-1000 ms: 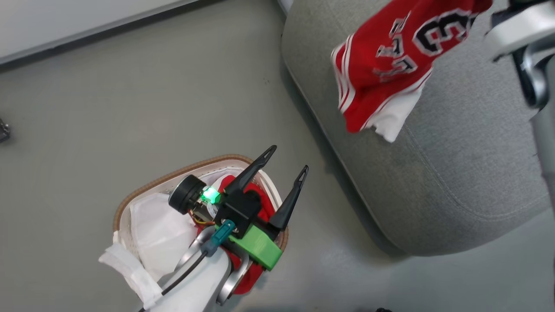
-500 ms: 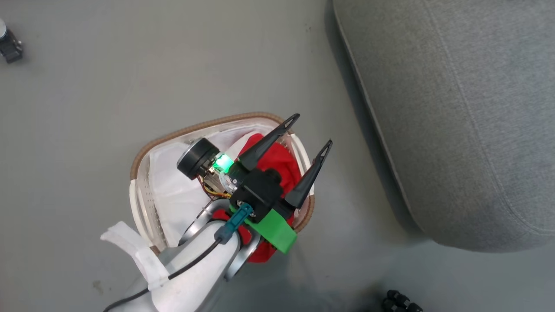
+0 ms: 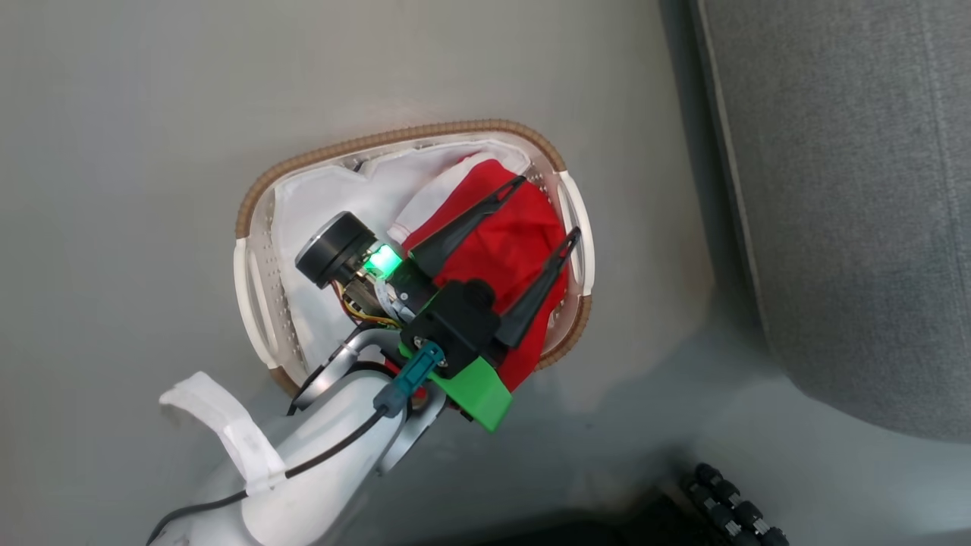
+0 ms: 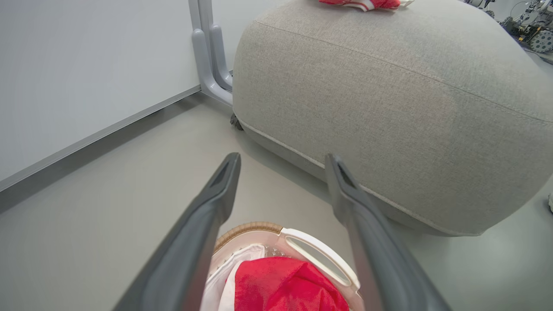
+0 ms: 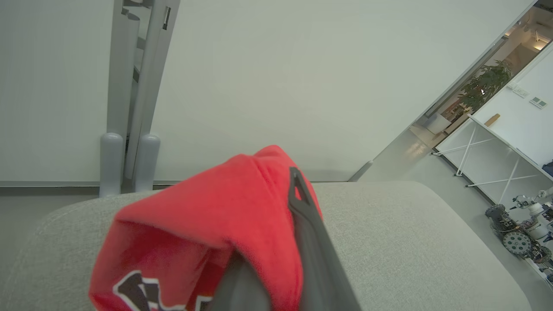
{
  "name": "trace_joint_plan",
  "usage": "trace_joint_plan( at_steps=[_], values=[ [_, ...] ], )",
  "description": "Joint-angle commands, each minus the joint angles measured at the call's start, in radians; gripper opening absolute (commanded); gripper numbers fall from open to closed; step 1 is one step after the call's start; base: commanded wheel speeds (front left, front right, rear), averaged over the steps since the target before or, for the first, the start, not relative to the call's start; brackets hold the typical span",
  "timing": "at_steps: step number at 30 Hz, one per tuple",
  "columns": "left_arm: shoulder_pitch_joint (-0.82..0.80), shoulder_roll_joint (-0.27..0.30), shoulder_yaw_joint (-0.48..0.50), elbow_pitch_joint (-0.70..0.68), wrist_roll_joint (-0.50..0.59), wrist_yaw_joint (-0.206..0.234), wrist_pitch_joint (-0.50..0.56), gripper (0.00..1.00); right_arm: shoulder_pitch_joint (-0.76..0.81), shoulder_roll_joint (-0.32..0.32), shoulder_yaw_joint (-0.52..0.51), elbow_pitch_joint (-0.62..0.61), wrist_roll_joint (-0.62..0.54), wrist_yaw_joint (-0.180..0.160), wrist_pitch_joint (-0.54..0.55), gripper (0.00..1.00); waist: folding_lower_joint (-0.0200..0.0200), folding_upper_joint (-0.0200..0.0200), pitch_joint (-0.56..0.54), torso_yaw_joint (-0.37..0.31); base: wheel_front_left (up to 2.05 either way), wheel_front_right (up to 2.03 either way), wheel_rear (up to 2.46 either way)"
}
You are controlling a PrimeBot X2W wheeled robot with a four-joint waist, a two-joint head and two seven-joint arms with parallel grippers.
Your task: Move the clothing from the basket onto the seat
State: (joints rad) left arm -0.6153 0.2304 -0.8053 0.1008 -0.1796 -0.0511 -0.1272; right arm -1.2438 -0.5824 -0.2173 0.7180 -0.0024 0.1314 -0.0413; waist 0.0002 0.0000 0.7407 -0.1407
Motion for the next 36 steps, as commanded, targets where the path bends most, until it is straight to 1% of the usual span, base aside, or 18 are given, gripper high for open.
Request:
trace_joint_plan(
  at_steps=[1,6,11,12,13,14,15,21,26,30,36],
  values=[
    [-0.018,0.011,0.007,-0.007,0.002,0.008,0.005,1.0,0.024,0.022,-0.005,0.021,-0.009,-0.001,-0.017,0.0,-0.0002,0.0,0.041,0.004,0.0,0.0,0.0],
    [-0.017,0.029,0.011,-0.022,-0.001,0.016,0.018,1.0,0.065,0.091,-0.027,0.117,-0.034,-0.001,-0.084,0.0,-0.0002,0.0,0.052,-0.008,0.0,0.0,0.0],
    [-0.013,0.04,0.012,-0.029,-0.007,0.02,0.027,1.0,0.077,0.115,-0.029,0.176,-0.061,-0.001,-0.131,0.0,-0.0002,0.0,0.048,-0.019,0.0,0.0,0.0],
    [-0.011,0.042,0.012,-0.03,-0.009,0.021,0.027,1.0,0.078,0.117,-0.027,0.185,-0.068,-0.001,-0.14,0.09,-0.0002,0.0,0.046,-0.022,0.0,0.0,0.0],
    [-0.009,0.044,0.013,-0.03,-0.012,0.022,0.026,1.0,0.08,0.123,-0.022,0.194,-0.07,-0.001,-0.145,0.25,-0.0002,0.0,0.043,-0.025,0.0,0.0,0.0],
    [-0.005,0.046,0.013,-0.029,-0.015,0.024,0.025,1.0,0.082,0.131,-0.011,0.205,-0.072,-0.001,-0.15,0.53,-0.0002,0.0,0.039,-0.028,0.0,0.0,0.0],
    [-0.002,0.047,0.013,-0.028,-0.016,0.026,0.024,1.0,0.084,0.134,-0.006,0.211,-0.071,-0.001,-0.155,1.0,-0.0002,0.0,0.036,-0.03,0.0,0.0,0.0],
    [0.015,0.045,0.01,-0.017,-0.03,0.029,0.01,1.0,0.115,0.151,0.048,0.258,-0.051,-0.001,-0.174,1.0,-0.0002,0.0,-0.002,-0.045,0.0,0.0,0.0],
    [0.03,0.036,0.019,-0.001,-0.046,0.038,-0.017,1.0,0.168,0.159,0.108,0.271,-0.027,-0.001,-0.194,1.0,-0.0002,0.0,-0.05,-0.053,0.0,0.0,0.0],
    [0.04,0.028,0.03,0.024,-0.064,0.05,-0.043,1.0,0.212,0.169,0.14,0.259,-0.006,-0.001,-0.208,1.0,-0.0002,0.0,-0.096,-0.054,0.0,0.0,0.0],
    [0.062,0.01,0.051,0.078,-0.103,0.061,-0.084,1.0,0.271,0.172,0.174,0.225,0.023,-0.001,-0.217,1.0,-0.0002,0.0,-0.179,-0.038,0.0,0.0,0.0]
  ],
)
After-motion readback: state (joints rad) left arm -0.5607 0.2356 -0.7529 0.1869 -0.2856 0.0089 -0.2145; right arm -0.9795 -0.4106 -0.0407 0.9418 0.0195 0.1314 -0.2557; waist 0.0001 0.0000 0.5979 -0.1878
